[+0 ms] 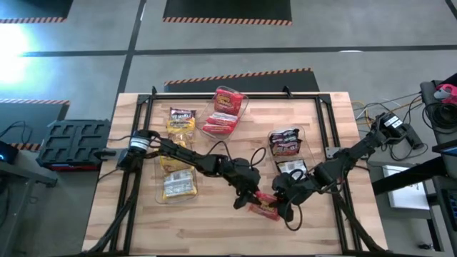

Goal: Sort Maruchan noodles
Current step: Put the orange pack noodle into the top transparent bin

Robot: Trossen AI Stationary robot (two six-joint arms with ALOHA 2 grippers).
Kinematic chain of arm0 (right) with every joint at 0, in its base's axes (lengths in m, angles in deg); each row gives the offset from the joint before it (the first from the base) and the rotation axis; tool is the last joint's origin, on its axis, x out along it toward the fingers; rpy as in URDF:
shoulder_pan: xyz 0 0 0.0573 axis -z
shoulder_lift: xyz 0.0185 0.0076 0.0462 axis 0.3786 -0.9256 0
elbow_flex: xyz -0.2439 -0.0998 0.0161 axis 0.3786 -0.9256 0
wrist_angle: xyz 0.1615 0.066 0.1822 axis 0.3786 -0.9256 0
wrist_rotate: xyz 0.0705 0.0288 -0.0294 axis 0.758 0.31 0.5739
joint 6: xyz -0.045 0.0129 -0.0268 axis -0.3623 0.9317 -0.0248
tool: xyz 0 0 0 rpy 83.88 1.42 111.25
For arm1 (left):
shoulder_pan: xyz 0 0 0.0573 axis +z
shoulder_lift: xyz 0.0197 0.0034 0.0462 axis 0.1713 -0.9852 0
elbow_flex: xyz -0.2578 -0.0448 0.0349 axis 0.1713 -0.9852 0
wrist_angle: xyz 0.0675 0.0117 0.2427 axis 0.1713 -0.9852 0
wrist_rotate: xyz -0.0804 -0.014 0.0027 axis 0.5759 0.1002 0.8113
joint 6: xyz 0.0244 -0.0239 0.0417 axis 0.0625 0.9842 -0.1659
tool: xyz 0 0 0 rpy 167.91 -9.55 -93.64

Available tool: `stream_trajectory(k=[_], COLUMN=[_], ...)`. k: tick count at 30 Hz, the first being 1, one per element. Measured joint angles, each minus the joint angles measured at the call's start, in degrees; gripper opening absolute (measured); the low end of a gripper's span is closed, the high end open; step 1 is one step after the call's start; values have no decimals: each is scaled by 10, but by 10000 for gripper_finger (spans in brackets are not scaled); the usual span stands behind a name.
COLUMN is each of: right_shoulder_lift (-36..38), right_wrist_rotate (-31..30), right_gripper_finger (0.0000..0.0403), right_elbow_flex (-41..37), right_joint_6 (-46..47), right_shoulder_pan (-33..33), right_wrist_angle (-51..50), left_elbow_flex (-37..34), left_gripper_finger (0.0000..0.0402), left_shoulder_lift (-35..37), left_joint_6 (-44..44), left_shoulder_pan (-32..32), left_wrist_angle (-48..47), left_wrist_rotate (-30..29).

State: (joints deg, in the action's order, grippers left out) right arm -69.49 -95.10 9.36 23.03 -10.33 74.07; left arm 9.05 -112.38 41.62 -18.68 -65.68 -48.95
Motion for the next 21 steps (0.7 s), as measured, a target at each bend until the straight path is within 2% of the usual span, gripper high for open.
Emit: stream_trajectory(k=[3,8,16,18,21], right_shoulder_lift=[0,1,2,2,2], right_wrist_rotate=[0,9,12,13,24], right_gripper_finger=[105,102,101,101,101], right_elbow_flex=[0,0,0,0,0], right_joint_6=[0,13,23,23,22], right_shoulder_pan=[0,0,15,22,31], right_wrist_angle=[0,-1,-29,-28,-26], left_elbow_flex=[0,1,1,1,1], left_gripper_finger=[148,183,206,206,205], left_shoulder_lift=[0,29,92,114,144], left_joint_6=[-2,-39,-56,-64,-72], left_shoulder_pan=[1,22,72,86,109], left_wrist_angle=[-7,-129,-232,-260,-302], left_wrist_rotate=[3,47,39,30,-32])
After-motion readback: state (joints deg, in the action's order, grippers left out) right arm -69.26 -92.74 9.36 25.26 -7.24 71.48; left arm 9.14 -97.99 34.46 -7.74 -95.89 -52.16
